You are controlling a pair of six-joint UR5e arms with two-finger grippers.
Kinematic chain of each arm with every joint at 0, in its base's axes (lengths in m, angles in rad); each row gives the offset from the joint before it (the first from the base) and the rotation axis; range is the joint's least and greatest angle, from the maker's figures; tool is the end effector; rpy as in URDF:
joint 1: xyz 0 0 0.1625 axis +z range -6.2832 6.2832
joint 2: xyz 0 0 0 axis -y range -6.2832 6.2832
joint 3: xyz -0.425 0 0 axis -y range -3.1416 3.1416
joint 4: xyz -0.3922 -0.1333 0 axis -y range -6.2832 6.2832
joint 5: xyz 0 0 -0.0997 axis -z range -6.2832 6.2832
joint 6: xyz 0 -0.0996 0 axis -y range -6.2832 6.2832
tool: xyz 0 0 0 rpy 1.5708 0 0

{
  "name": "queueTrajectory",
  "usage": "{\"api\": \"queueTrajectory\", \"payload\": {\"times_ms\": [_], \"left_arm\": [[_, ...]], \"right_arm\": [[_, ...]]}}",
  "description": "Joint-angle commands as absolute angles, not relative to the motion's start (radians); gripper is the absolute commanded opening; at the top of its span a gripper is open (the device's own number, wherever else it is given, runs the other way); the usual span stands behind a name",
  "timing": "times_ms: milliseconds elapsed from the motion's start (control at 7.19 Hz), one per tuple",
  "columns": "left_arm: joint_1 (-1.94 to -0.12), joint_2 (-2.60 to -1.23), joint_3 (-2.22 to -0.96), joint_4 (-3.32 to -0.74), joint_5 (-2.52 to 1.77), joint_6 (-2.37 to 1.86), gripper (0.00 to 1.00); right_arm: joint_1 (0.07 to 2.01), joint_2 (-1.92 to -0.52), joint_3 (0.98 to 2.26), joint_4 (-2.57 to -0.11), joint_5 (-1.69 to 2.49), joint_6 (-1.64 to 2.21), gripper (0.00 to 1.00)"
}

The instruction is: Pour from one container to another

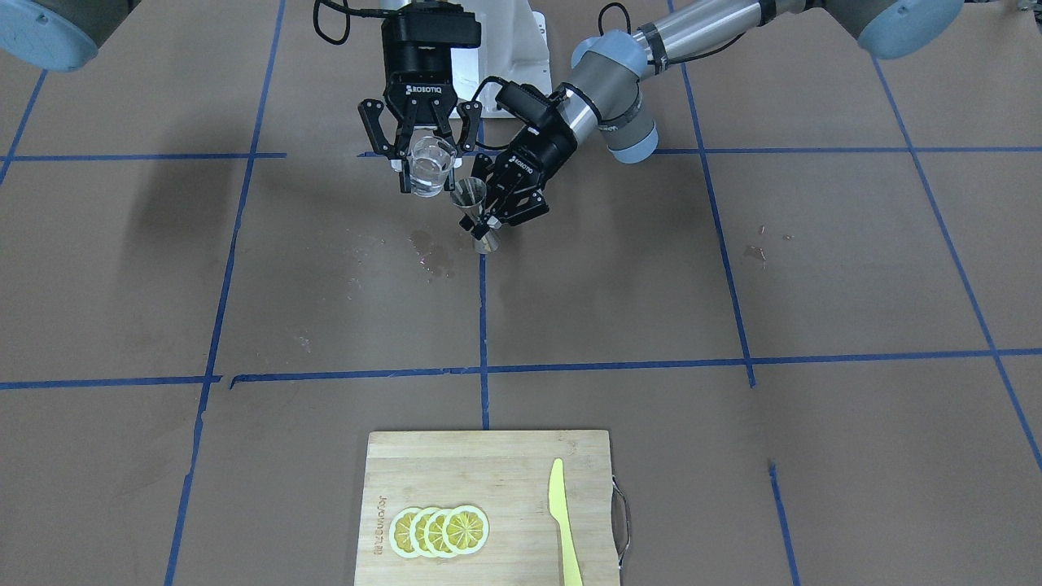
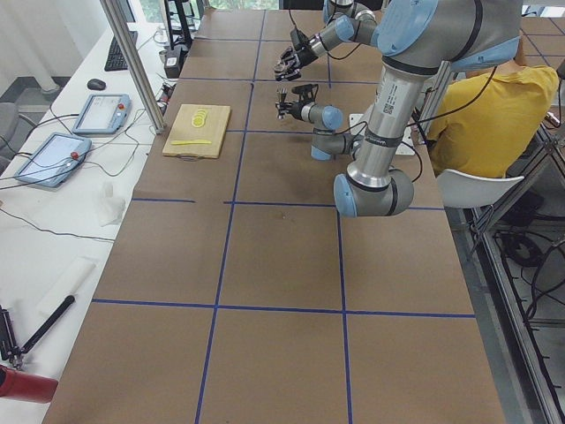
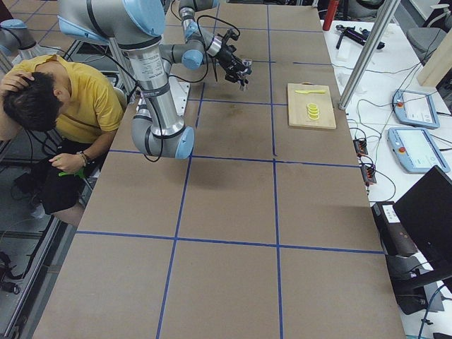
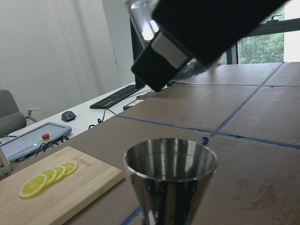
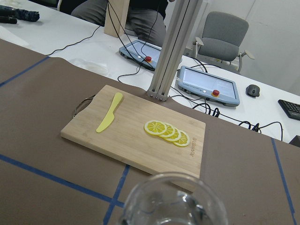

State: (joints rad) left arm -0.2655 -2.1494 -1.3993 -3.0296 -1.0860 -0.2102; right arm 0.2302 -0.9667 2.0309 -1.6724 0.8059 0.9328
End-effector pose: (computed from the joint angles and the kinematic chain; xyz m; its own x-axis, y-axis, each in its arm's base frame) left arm 0.5780 -0.3434 0.2420 0.5893 0.7365 -0.3322 0.4127 0.0791 0.9074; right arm -0.4870 -0.3219 0.1286 0.8745 -0.2364 0.4236 -0.2454 0.5377 0.8066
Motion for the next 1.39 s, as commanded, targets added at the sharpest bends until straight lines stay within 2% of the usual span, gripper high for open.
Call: {"api": "queueTrajectory", "payload": {"times_ms": [0, 278, 1252], "left_arm": [[-0.271, -2.149, -1.399, -3.030, -1.086, -0.215, 0.00], [-0.272, -2.155, -1.399, -3.030, -1.086, -0.215, 0.00], [-0.272, -2.157, -1.399, -3.030, -1.086, -0.216, 0.00]], "right_arm": [[0.230, -0.957, 2.033, -1.684, 0.804, 0.911, 0.00], [0.230, -0.913, 2.034, -1.779, 0.804, 0.904, 0.00], [0.229, -0.888, 2.028, -1.836, 0.804, 0.733, 0.00]]}}
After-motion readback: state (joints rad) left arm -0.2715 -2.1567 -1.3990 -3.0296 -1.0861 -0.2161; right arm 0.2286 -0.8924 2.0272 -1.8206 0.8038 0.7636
